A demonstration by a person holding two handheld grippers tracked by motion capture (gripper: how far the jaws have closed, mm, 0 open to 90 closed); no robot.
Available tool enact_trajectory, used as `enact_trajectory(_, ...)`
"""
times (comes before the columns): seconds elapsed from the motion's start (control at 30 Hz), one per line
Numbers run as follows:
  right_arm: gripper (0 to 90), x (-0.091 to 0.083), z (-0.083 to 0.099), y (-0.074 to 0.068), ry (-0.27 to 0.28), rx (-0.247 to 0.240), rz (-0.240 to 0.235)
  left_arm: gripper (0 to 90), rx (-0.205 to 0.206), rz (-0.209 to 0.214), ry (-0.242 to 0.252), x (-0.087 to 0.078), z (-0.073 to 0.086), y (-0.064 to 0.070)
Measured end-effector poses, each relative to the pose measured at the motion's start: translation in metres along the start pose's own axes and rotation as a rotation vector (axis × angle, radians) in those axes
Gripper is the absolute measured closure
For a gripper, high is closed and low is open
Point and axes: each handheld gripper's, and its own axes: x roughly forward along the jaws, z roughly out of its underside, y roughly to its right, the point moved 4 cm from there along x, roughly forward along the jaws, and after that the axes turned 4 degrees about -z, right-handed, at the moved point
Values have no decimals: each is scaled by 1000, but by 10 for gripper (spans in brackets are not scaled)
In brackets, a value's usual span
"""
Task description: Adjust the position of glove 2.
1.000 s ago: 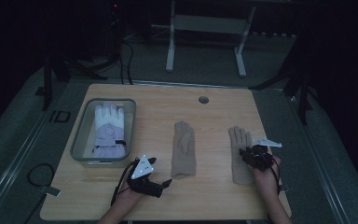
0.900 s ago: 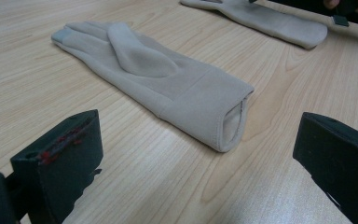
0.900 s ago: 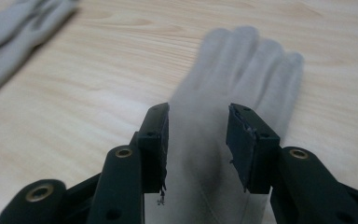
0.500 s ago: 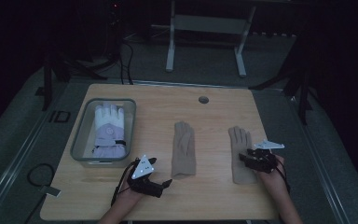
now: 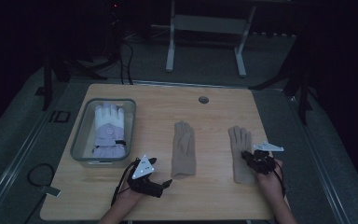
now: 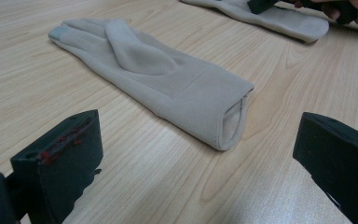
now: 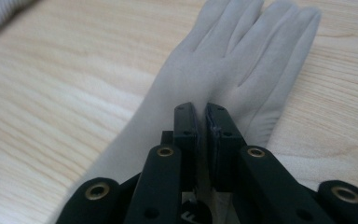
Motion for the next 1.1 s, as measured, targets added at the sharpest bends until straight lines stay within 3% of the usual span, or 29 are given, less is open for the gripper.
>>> enact_trajectory(0.37,839,-26,-31,-12,80,73,28,16,-3,-1,3,-1,-1,0)
enact_trajectory(0.63,839,-38,-59,-37,121,82,11,16,-3,-1,1,-1,0,0)
enact_trajectory(0.73,839,-39,-65,-44,129,68,14,16,-5,-3,3,-1,-1,-1)
enact_trajectory(0.77,839,-38,-73,-55,133,63,9,16,-6,-4,3,-2,-1,-1)
enact_trajectory(1.1,839,-19,-97,-98,141,65,-17,16,-4,-5,8,-3,-1,-3)
